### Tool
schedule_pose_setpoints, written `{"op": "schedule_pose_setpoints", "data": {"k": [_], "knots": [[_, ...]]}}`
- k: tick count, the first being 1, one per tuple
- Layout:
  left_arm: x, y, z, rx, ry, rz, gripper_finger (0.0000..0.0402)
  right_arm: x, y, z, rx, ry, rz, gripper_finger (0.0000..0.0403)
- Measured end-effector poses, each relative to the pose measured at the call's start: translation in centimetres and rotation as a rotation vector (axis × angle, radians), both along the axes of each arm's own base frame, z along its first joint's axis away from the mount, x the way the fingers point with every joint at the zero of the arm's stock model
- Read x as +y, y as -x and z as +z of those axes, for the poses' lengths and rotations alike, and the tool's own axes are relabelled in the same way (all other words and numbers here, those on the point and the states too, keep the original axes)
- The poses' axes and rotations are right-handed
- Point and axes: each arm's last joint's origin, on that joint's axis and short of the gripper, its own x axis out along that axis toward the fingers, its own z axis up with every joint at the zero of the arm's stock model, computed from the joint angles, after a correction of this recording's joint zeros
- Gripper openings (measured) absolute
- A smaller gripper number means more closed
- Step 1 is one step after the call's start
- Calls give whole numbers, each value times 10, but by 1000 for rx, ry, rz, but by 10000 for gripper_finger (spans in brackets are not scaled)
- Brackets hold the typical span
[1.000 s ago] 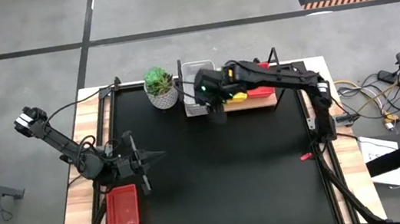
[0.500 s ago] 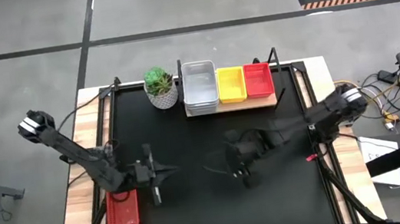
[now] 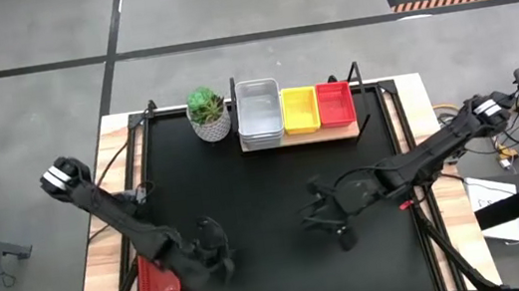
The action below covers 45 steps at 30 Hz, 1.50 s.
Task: Stack baskets on shelf by color
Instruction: Stack the red bin on the red bin on the shelf
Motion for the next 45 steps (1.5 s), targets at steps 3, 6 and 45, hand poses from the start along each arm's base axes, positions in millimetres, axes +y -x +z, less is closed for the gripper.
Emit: {"op": "schedule_pose_setpoints", "data": {"k": [3,6,45], "knots": [[-6,8,9,367,70,144,0,-4,9,3,-30,-14,-1,59],[-13,16,13,751,75,290,0,-6,15,0,-49,-36,-8,61],[-9,39,-27,1137,162,362,115,-8,18,-23,0,-63,-36,59]]}}
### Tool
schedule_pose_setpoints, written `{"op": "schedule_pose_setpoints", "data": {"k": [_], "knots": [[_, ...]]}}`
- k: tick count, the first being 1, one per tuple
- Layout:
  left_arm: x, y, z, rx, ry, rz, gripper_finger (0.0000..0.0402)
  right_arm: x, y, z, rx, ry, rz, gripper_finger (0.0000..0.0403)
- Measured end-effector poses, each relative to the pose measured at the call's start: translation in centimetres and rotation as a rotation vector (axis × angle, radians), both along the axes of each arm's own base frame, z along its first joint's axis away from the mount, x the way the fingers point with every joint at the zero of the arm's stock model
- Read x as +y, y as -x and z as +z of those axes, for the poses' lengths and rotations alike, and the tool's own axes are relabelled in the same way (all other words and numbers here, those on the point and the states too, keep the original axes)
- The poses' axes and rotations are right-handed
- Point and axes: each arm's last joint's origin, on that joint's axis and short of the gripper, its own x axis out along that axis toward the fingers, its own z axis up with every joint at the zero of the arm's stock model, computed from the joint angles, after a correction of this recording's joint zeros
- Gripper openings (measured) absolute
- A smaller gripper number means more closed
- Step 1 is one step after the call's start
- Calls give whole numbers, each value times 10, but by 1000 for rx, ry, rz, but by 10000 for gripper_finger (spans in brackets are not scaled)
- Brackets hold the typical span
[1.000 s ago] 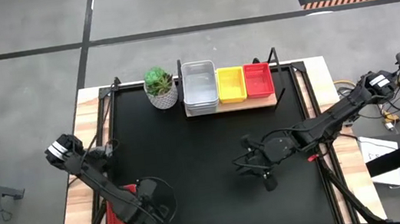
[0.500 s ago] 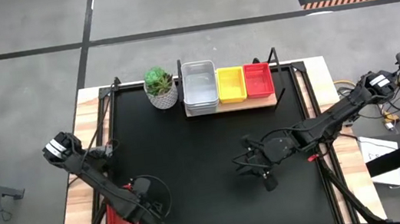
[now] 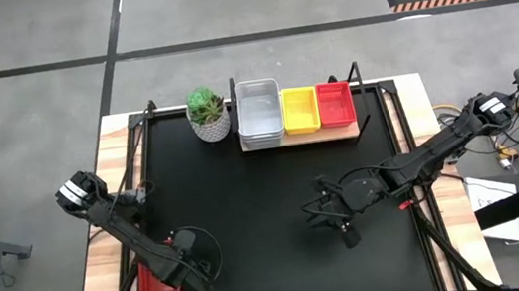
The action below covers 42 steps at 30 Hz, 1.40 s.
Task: Stack baskets on shelf by color
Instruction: Stack the red bin on the red bin on the shelf
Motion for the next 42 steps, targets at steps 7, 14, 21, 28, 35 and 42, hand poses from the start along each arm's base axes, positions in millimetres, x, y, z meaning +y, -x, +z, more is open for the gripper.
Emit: {"op": "schedule_pose_setpoints", "data": {"k": [7,14,21,28,35,42], "knots": [[-2,-5,2,-56,10,-146,43,-1,4,-4,66,-20,-28,64],[-11,-38,13,-389,-18,-709,8,4,9,-6,128,-88,-64,59],[-10,-90,32,-786,-203,-1256,2,21,17,-7,162,-168,-57,64],[16,-106,29,-676,-341,-1583,1,33,21,-6,199,-305,-111,78],[43,-112,16,-599,-360,-1562,1,40,25,-7,207,-328,-156,113],[48,-110,8,-577,-353,-1555,41,38,24,-7,165,-290,-218,143]]}}
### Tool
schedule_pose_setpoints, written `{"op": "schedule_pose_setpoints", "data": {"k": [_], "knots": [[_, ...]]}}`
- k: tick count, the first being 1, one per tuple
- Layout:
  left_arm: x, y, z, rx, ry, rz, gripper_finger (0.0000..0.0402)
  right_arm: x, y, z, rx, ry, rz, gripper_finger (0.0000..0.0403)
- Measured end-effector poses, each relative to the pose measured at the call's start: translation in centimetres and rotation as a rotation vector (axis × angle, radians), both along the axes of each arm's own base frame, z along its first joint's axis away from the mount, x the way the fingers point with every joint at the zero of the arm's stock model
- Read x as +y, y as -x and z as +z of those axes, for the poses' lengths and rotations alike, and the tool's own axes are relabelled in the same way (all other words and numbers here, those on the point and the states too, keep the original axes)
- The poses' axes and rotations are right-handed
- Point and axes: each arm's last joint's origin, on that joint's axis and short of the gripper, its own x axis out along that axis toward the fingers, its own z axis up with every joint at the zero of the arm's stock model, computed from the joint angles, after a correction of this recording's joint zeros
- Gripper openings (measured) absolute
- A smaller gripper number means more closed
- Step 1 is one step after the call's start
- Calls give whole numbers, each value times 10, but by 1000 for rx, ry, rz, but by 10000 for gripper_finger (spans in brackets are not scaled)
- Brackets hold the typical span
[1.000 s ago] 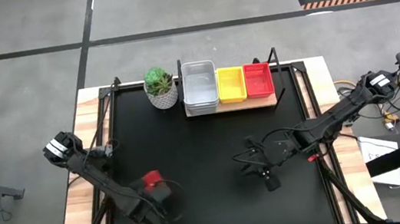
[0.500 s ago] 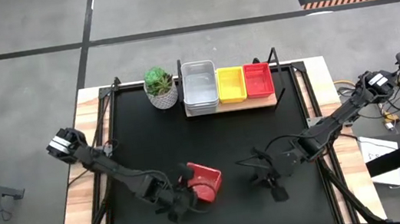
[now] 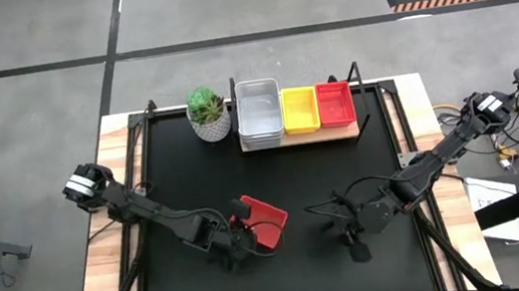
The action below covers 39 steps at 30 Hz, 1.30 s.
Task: Stack baskets on shelf by color
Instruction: Stack the red bin on the red bin on the shelf
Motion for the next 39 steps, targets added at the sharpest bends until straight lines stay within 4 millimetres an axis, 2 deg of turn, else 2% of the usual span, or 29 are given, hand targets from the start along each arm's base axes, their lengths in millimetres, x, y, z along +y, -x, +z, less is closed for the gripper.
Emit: {"op": "schedule_pose_setpoints", "data": {"k": [7,12,16,21,27,34,39], "knots": [[0,2,-4,11,-2,2,99,-9,-6,1,-34,51,-43,156],[-5,4,14,-51,58,26,108,-18,-20,-2,-47,154,-20,157],[-10,14,33,-141,76,47,108,-21,-48,-4,-47,266,51,154],[-19,37,52,-334,-2,99,108,-20,-85,-12,-16,369,225,147],[-18,63,58,-530,-51,153,109,-23,-123,-30,108,420,345,136],[-7,77,57,-678,-44,103,109,-28,-152,-63,235,431,414,132],[-1,86,66,-742,-28,99,109,-29,-165,-71,254,452,442,124]]}}
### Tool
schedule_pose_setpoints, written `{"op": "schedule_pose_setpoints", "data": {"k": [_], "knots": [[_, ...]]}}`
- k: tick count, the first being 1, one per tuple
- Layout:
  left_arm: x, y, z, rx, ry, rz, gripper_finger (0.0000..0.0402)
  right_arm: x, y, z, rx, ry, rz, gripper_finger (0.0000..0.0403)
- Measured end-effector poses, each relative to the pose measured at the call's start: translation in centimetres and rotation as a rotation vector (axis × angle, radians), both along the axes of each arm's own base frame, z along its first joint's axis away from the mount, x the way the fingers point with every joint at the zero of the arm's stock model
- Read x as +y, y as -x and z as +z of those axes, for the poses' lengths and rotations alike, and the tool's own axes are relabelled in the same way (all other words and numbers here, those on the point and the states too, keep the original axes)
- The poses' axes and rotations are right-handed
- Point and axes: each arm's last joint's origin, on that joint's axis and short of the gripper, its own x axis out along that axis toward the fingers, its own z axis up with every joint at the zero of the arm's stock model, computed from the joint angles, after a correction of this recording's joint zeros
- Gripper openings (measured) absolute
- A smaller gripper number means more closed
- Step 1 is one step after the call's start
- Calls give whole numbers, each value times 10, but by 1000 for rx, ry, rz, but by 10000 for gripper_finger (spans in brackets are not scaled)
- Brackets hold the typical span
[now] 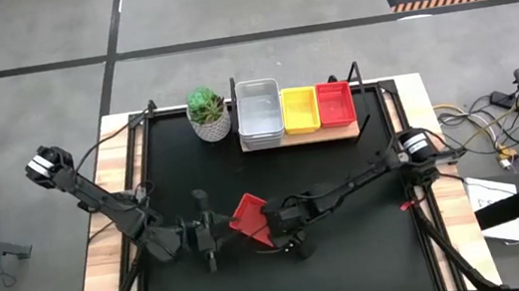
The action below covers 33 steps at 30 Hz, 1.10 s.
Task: Stack baskets on shelf by color
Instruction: Stack the red bin on the red bin on the shelf
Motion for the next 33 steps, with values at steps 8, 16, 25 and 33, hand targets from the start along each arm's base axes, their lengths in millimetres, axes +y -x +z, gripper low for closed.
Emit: {"op": "schedule_pose_setpoints", "data": {"k": [8,16,25,33], "knots": [[3,5,10,-44,37,1,109,2,-7,2,-17,35,63,17],[1,2,8,-56,94,9,109,0,15,62,30,104,23,10],[1,1,12,-90,110,4,109,-46,84,187,-114,295,-189,9],[0,1,13,-101,128,3,109,-128,142,208,-141,278,-505,9]]}}
